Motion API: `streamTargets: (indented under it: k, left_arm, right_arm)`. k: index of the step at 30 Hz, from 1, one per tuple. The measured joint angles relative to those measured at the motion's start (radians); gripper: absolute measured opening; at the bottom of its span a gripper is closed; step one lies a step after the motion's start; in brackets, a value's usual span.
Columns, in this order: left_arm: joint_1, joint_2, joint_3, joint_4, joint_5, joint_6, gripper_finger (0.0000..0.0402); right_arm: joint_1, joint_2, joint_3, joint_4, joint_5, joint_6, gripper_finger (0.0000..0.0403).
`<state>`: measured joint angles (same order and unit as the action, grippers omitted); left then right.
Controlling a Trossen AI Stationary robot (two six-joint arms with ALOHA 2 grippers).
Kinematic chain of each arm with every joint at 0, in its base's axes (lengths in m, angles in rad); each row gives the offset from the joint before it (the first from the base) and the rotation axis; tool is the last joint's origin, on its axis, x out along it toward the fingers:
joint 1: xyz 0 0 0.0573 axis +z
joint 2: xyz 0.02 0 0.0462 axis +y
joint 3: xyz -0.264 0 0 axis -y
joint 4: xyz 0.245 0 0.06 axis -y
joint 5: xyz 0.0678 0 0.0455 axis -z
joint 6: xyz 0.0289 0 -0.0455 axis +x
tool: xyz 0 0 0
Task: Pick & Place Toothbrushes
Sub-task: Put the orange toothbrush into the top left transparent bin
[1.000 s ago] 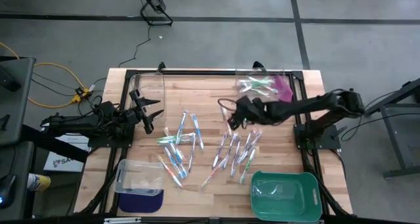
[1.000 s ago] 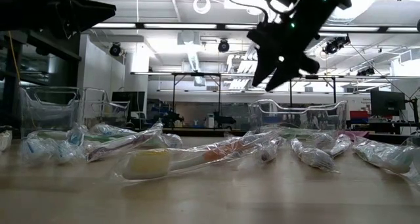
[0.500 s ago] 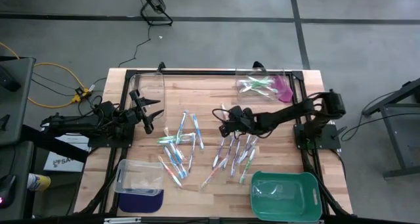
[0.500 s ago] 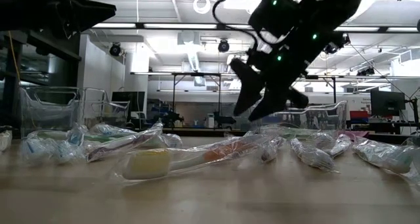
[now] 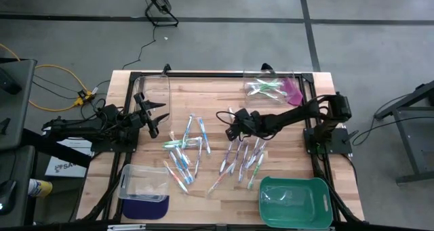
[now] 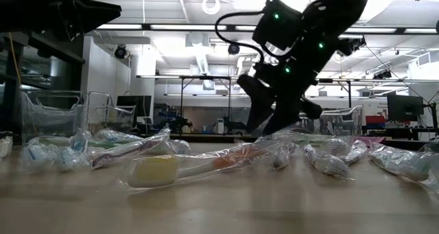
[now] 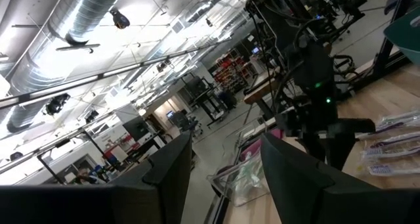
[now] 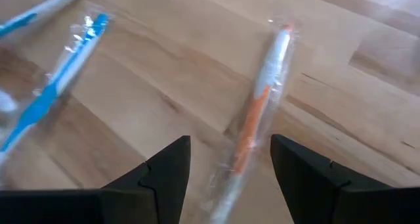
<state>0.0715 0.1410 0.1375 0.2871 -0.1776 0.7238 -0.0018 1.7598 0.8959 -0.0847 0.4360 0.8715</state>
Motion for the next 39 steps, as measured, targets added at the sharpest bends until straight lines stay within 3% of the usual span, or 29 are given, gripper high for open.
streamTargets:
  k: [12, 19, 32, 39]
  left_arm:
    - [0.0, 0.0, 0.0, -0.001, 0.0, 0.0, 0.0177]
    - [0.0, 0.0, 0.0, -0.002, 0.003, 0.0, 0.0177]
    - [0.0, 0.0, 0.0, -0.006, -0.002, 0.0, 0.0177]
    - [0.0, 0.0, 0.0, -0.006, -0.004, 0.0, 0.0177]
  right_arm:
    - [0.055, 0.027, 0.189, -0.302, 0.068, -0.003, 0.0148]
    - [0.024, 0.101, 0.194, -0.287, 0.05, -0.004, 0.0134]
    - [-0.007, 0.176, 0.195, -0.285, 0.055, -0.003, 0.0168]
    - [-0.007, 0.177, 0.195, -0.279, 0.052, -0.012, 0.0108]
